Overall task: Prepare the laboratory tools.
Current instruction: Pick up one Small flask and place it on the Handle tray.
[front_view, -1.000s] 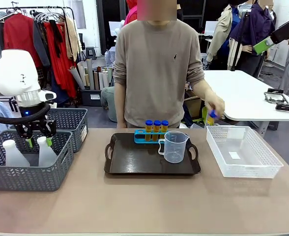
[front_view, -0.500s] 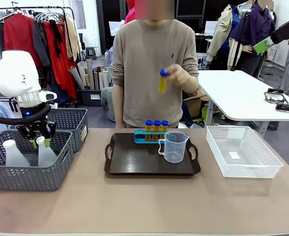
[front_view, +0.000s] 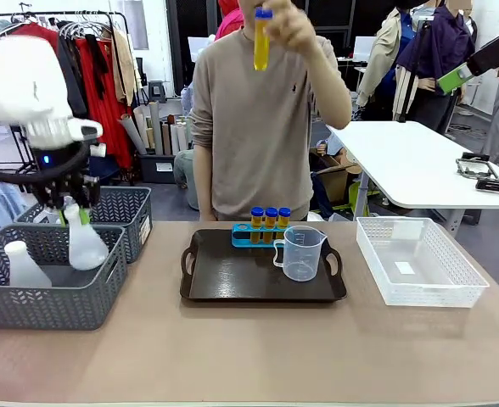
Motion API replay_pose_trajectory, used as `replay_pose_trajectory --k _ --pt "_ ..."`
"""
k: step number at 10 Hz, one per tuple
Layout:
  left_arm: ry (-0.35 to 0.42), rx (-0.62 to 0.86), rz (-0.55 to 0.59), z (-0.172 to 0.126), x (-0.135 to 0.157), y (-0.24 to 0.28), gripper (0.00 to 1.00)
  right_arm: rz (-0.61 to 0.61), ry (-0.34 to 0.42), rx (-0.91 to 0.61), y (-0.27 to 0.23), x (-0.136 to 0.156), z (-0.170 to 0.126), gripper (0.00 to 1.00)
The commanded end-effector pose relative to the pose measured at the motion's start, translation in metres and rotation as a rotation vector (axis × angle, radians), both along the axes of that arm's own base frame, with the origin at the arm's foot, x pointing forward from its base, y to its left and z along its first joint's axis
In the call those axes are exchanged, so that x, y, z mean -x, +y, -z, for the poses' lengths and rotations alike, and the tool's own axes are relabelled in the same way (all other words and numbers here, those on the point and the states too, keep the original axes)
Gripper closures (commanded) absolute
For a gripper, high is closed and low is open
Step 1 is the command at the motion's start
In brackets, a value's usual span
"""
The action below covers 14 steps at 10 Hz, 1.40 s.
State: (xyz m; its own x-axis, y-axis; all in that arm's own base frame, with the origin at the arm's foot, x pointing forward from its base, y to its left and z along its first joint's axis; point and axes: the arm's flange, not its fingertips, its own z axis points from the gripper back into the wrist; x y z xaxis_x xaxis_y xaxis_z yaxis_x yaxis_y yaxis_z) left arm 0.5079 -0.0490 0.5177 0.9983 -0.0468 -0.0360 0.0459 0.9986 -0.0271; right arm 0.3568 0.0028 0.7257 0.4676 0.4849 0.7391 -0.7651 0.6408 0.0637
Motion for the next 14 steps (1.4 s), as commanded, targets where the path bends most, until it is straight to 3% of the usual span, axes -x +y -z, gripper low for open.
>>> replay_pose_trajectory --k 1,5,9,11,12,13,14 --pt "-0.025 -0.025 0.071 -0.062 0.012 -0.016 1.00 -0.015 -0.005 -0.014 0.001 0.001 0.000 0.00" --pt "-0.133 -0.097 0.173 -0.179 0.037 -0.058 1.00 -0.015 -0.005 -0.014 0.001 0.001 0.000 0.00" --pt "-0.152 -0.071 0.271 -0.266 0.053 -0.084 1.00 -0.015 -0.005 -0.014 0.001 0.001 0.000 0.00" --pt "-0.169 -0.086 0.299 -0.281 0.059 -0.096 1.00 -0.015 -0.005 -0.014 0.001 0.001 0.000 0.00" --pt "-0.107 -0.117 0.312 -0.281 0.058 -0.090 1.00 -0.015 -0.005 -0.014 0.001 0.001 0.000 0.00" --pt "-0.170 -0.068 0.274 -0.271 0.067 -0.094 1.00 -0.015 -0.005 -0.014 0.001 0.001 0.000 0.00" --pt "-0.170 -0.068 0.274 -0.271 0.067 -0.094 1.00 -0.015 -0.005 -0.014 0.001 0.001 0.000 0.00"
